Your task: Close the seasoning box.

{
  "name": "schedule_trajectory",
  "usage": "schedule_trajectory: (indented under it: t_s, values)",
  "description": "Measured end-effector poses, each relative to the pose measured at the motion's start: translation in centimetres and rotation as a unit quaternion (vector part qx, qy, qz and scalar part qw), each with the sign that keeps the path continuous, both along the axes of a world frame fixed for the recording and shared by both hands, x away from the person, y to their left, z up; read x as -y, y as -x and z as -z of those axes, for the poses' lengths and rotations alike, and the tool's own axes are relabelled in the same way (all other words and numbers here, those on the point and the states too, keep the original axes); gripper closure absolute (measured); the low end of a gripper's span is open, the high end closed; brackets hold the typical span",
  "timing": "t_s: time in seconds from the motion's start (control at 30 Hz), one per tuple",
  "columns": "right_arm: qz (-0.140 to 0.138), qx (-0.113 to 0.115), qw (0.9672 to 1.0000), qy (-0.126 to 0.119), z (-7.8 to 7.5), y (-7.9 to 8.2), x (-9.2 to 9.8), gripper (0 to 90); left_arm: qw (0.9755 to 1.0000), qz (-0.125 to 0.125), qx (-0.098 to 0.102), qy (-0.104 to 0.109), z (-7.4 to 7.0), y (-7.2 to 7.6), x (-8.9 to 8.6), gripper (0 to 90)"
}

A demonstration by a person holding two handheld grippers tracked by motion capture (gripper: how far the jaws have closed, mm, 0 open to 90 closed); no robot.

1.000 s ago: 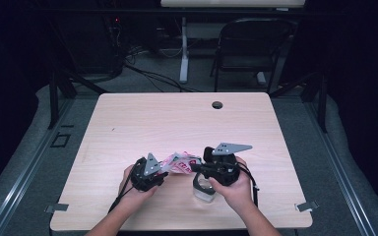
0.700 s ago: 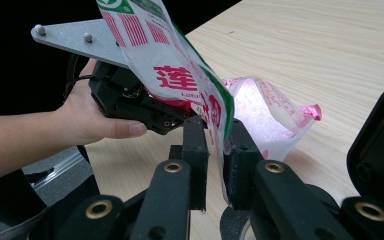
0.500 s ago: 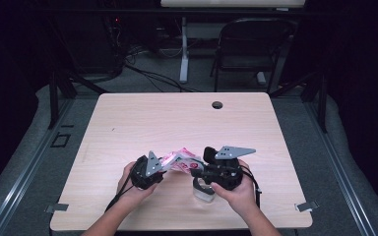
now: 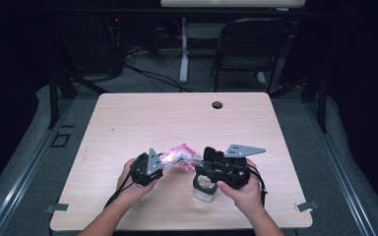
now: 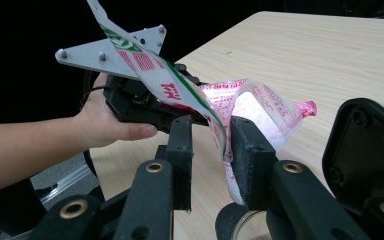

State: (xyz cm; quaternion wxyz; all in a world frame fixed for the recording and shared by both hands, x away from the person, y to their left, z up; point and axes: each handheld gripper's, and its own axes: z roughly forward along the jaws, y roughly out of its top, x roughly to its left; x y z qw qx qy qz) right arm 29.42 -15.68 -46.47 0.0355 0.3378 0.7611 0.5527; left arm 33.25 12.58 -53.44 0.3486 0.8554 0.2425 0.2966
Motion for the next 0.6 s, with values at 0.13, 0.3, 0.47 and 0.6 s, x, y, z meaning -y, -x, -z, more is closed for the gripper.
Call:
schedule_trajectory:
  t_s: [0.13,0.3,0.47,0.6]
  values:
    - [0.003,-0.001,1.0,-0.007,-0.13,-0.07,0.14,74.7,0.9999,0.001,0.01,-0.005,-0.16,-0.08,0.09,63.9]
    - [0.004,-0.003,1.0,-0.006,-0.15,-0.04,0.17,79.5,0.9996,0.001,0.024,-0.013,-0.32,-0.12,0.3,64.0]
    - [0.002,-0.004,1.0,-0.007,-0.21,-0.02,0.34,81.2,0.9996,0.003,0.029,-0.006,-0.33,-0.05,0.37,64.1]
    - [0.003,-0.011,0.9999,-0.007,0.1,-0.01,0.35,89.8,0.9995,0.0,0.033,0.0,-0.1,0.09,0.27,64.2]
